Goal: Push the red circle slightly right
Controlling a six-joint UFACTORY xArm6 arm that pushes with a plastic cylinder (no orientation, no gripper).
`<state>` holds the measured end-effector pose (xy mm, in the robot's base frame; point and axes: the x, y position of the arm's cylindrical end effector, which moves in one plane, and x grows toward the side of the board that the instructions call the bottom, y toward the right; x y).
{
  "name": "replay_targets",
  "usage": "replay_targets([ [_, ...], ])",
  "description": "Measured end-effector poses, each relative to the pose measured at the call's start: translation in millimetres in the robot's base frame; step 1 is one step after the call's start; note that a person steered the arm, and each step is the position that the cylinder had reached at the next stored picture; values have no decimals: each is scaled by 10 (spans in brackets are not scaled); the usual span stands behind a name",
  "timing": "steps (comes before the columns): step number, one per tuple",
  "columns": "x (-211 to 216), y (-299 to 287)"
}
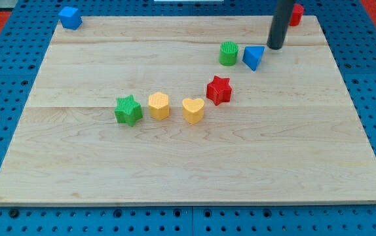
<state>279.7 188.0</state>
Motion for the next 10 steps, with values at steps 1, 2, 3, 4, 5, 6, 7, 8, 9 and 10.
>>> replay_targets([
  [1,-36,75],
  [2,-200,75],
  [3,-217,75],
  [4,-307,75],
  [5,-307,-199],
  [6,-308,-528],
  [7,-525,-430],
  [8,-782,-345],
  [9,-783,-347],
  [10,-885,-384],
])
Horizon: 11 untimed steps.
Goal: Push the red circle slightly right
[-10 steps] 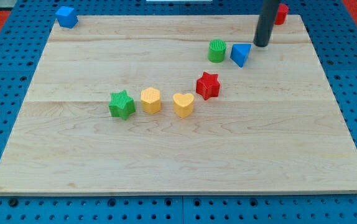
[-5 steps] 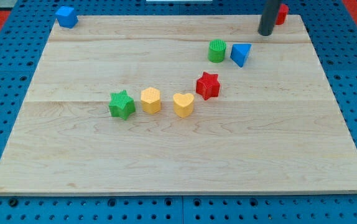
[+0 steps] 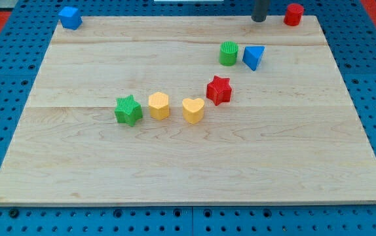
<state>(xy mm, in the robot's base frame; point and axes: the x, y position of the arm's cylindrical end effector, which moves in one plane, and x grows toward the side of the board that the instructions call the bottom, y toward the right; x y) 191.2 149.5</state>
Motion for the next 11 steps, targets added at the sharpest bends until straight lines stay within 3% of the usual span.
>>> replay_targets([
  [9,12,175],
  [11,9,497],
])
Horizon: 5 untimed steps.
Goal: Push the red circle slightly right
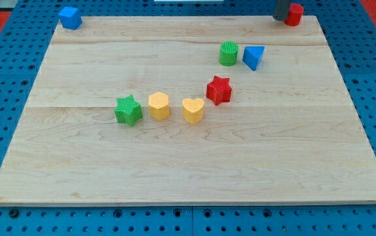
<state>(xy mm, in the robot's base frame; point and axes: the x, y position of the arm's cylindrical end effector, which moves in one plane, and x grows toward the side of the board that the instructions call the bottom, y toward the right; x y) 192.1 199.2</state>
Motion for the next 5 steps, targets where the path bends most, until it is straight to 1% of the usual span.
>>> replay_targets([
  [4,0,110],
  [5,0,222],
])
